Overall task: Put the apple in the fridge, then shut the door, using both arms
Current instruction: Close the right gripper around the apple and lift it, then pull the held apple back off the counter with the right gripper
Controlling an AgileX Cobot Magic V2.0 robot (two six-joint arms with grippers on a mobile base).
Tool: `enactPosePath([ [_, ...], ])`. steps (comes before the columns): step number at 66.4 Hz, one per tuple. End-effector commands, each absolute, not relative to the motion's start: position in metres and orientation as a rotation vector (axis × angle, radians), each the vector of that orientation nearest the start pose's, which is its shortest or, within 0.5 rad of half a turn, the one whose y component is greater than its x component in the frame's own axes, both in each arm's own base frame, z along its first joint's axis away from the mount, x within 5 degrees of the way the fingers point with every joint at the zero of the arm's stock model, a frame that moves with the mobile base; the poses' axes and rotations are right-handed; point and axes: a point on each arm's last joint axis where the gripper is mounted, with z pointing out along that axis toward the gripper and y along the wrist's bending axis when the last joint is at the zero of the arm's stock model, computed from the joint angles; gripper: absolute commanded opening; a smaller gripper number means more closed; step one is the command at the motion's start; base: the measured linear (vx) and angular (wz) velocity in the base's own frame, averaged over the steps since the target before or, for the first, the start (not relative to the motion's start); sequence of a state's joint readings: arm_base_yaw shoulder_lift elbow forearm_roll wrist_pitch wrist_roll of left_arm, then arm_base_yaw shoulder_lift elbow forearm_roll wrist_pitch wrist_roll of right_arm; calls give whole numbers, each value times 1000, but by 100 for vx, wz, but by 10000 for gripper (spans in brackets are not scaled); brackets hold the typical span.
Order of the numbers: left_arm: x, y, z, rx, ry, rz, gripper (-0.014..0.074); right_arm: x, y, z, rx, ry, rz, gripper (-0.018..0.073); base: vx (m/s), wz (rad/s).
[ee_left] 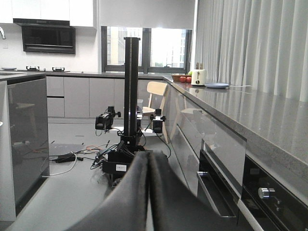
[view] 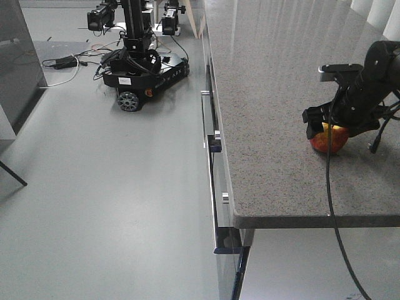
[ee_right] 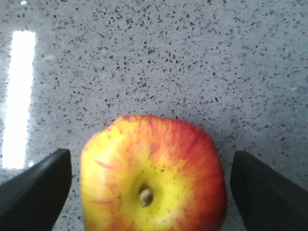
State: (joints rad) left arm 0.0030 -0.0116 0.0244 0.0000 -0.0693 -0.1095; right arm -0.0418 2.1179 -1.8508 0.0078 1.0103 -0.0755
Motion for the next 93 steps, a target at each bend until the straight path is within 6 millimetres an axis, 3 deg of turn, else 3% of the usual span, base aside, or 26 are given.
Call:
enactPosePath([
  [1,55,0,210,-81,1366,-98,-6,464,-22,269,-47,2646,-43,614,0,0],
  [28,55,0,210,-81,1366,-98,-6,462,-22,270,-31,2655,-38,363,0,0],
  [37,55,0,210,-81,1366,-98,-6,458,-21,285,13,2620,-29,295,0,0],
  [51,55,0,210,-81,1366,-98,-6,437,-16,331,26,2527,35,211,0,0],
  [58,55,0,210,-81,1366,-98,-6,420,-4,356,-60,2463,65,195,0,0],
  [66,55,0,210,-81,1366,-98,-6,399,21,372,-159,2399,71,194,0,0],
  [84,55,0,210,-81,1366,-98,-6,331,75,378,-340,2293,140,194,0,0],
  [93,55,0,210,-81,1366,-98,-6,289,89,378,-407,2248,187,194,0,0],
])
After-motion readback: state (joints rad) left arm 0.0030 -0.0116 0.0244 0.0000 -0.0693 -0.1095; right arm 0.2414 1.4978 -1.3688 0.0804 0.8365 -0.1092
